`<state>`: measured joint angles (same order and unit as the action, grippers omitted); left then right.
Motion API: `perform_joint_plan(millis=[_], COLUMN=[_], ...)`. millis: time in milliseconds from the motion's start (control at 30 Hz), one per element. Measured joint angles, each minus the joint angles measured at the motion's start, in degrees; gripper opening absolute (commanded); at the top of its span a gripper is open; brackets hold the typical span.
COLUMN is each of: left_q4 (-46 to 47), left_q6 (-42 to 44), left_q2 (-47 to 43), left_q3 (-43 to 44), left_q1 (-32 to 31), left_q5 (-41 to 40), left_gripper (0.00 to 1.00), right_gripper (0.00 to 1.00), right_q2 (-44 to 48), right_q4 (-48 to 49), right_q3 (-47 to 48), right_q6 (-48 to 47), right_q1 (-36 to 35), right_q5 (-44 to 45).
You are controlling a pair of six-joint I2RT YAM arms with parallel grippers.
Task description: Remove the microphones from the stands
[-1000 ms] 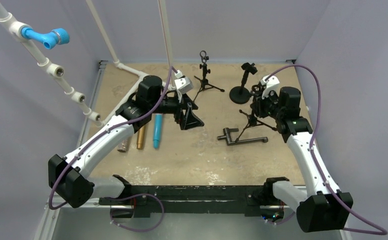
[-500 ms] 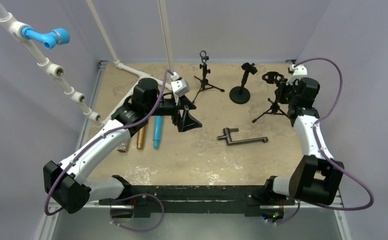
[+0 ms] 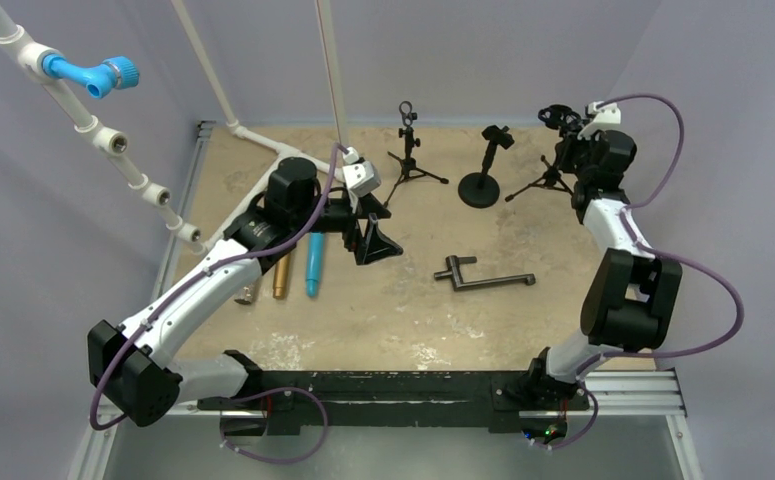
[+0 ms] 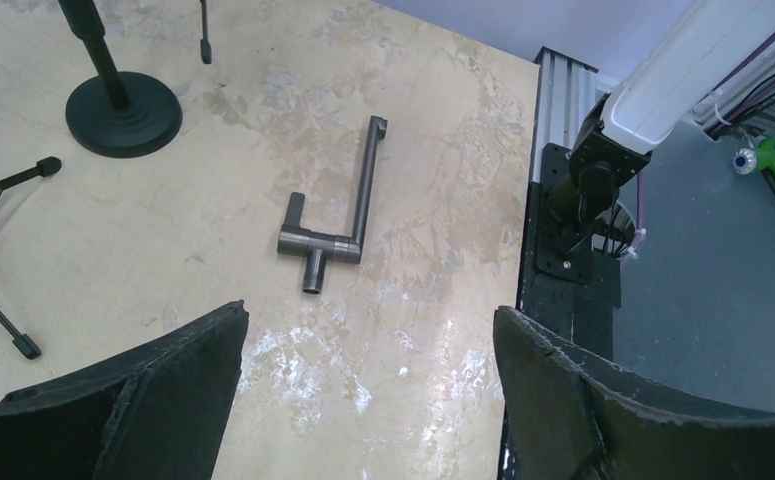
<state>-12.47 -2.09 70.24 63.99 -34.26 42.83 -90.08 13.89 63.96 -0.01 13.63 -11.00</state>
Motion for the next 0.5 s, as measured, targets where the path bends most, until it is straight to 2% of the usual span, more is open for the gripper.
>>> perform_joint_plan(millis=[267, 500], left_q4=[-0.68, -2.64], left_q6=[1.03, 1.79], left_q2=[3.48, 6.56], left_q3=[0.33, 1.6], left_q1=[0.0, 0.0], left_q5=[0.02, 0.2], left_gripper=[0.88, 0.88], right_gripper=[0.0, 0.0], right_q2=[-8.11, -11.61], right_q4=[12.35, 21.64], right_q3=[0.07, -2.23], right_q6=[2.78, 2.78], right_q1=[0.0, 0.0], right_q5=[-0.09, -0.76])
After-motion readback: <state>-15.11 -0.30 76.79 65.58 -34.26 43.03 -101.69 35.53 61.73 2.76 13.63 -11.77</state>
